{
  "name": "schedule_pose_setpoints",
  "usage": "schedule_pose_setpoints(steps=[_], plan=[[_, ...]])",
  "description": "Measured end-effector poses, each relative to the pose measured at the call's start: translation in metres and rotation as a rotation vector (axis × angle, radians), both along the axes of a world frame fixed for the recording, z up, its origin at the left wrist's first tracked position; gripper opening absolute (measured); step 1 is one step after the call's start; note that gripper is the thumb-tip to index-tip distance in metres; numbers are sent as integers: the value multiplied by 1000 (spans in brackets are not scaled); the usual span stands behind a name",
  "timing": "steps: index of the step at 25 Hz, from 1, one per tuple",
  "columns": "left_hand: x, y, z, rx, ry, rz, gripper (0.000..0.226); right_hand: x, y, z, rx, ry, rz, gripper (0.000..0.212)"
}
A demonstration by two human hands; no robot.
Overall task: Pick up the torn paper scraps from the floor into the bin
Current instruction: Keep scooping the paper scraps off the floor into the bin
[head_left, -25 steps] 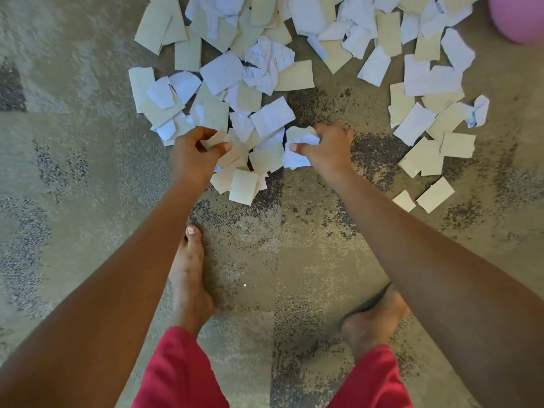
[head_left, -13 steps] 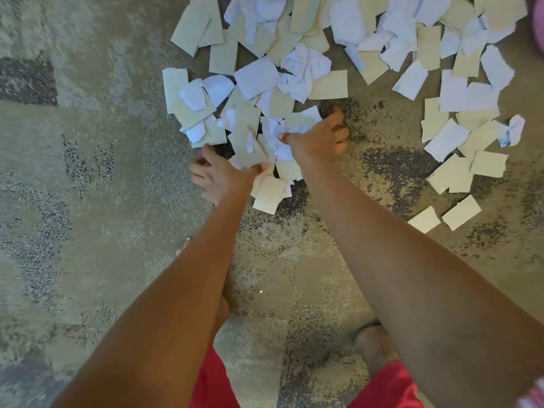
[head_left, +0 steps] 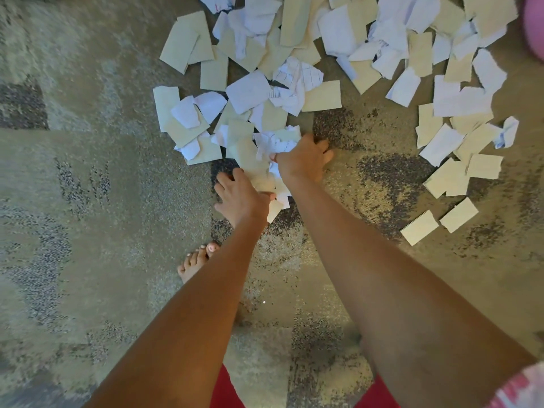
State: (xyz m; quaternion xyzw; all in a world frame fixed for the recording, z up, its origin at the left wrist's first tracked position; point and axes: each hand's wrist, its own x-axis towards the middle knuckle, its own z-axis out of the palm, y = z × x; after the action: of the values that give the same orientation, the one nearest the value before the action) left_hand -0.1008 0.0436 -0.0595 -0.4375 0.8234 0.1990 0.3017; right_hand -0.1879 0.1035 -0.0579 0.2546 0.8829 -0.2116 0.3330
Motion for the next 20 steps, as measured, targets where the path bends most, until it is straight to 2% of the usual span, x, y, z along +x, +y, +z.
schedule_pose_setpoints(steps=[4, 6, 8, 11, 15, 20], plan=[[-5, -14, 7, 195, 118, 173, 38, 10, 9, -2, -159, 43, -96, 48], [-1, -22, 9, 304, 98, 265, 29, 20, 16, 4, -245, -8, -184, 45], [-2, -35, 5, 353, 67, 339, 33, 19, 19, 5, -284, -27, -238, 43], [-32, -24, 36, 441, 36, 469, 40, -5, 57, 38, -333, 5, -385, 44], [-29, -30, 38, 466, -35, 588, 50, -3, 75, 46, -370, 9, -398, 44], [-33, -16, 67, 463, 30, 598, 41, -13, 106, 72, -411, 63, -501, 65]])
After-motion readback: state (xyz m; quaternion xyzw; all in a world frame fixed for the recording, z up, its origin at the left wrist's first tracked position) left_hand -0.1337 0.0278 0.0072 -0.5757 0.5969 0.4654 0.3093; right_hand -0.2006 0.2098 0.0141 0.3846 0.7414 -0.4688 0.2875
